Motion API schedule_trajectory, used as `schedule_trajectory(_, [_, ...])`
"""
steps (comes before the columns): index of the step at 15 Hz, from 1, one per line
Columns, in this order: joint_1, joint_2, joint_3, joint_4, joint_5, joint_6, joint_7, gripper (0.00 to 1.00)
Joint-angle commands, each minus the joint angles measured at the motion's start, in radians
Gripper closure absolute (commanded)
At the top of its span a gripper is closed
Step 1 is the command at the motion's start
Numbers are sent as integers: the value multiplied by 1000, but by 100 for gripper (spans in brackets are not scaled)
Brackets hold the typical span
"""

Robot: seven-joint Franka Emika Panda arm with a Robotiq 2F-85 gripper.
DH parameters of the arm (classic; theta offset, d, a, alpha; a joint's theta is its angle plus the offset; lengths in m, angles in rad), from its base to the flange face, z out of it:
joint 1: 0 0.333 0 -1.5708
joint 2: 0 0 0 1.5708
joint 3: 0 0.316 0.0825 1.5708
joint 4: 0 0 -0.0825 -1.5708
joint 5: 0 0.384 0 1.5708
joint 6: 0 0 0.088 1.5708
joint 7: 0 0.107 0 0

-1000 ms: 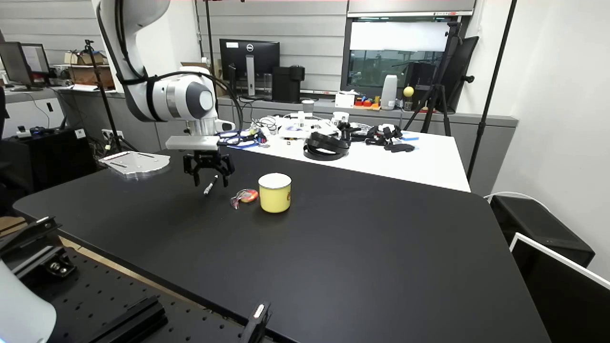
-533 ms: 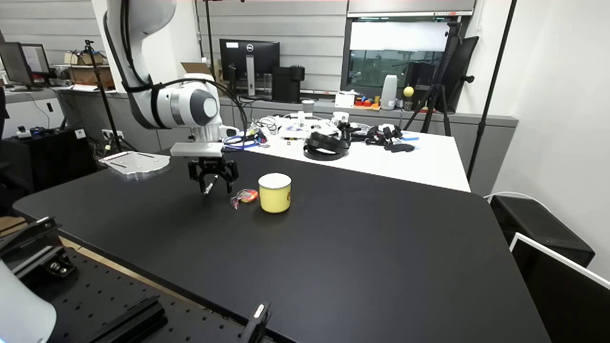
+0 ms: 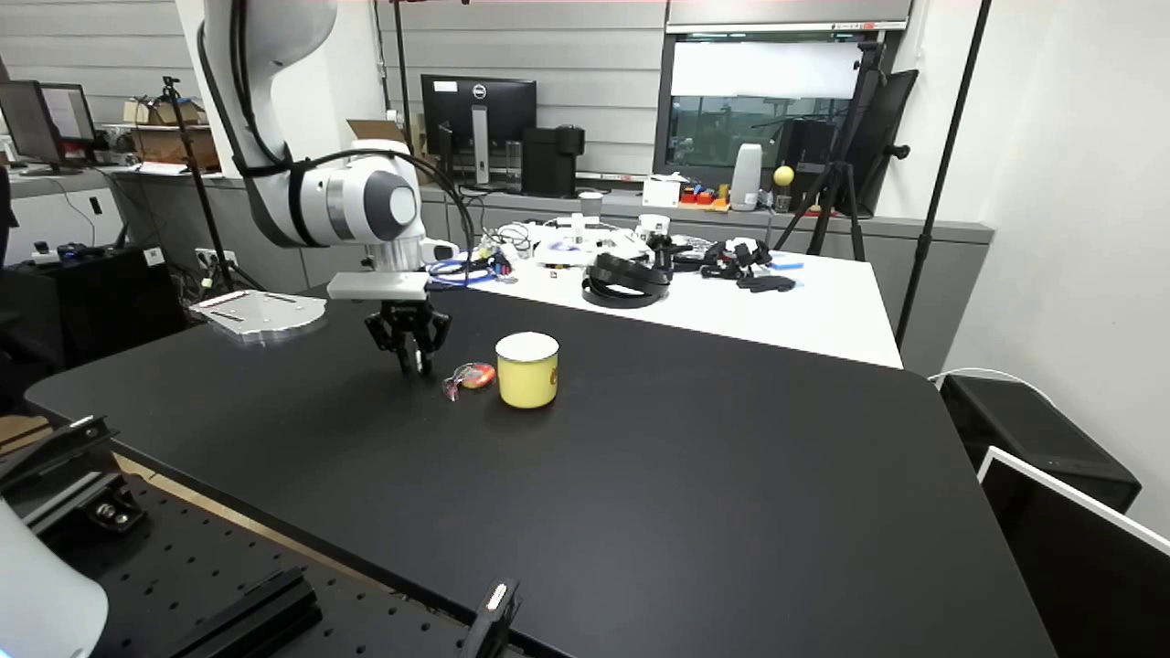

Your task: Put the marker inside the mug cup

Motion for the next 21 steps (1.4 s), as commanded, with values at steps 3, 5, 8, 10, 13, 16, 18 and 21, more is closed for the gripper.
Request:
schedule_trajectory(3, [31,2,-40,-14,-12,33,45,100])
schedule_trajectory(5, [36,1,-48,-14,-13,33,46,97])
schedule_trajectory(8, [52,-1,-64,-14,-16,24,62,97])
schedule_trajectory(10, [72,-2,-83,-15,-13,16,97,97])
schedule_trajectory(13, [110,-56,-118,44,17,-154,203,97])
schedule_trajectory(16, [84,-114,-131,109,21,-356,272,97])
schedule_trajectory(18, [52,-159,-135,157,21,-500,306,97])
schedule_trajectory(21, [-1,-211,-127,234,30,-714,349,97])
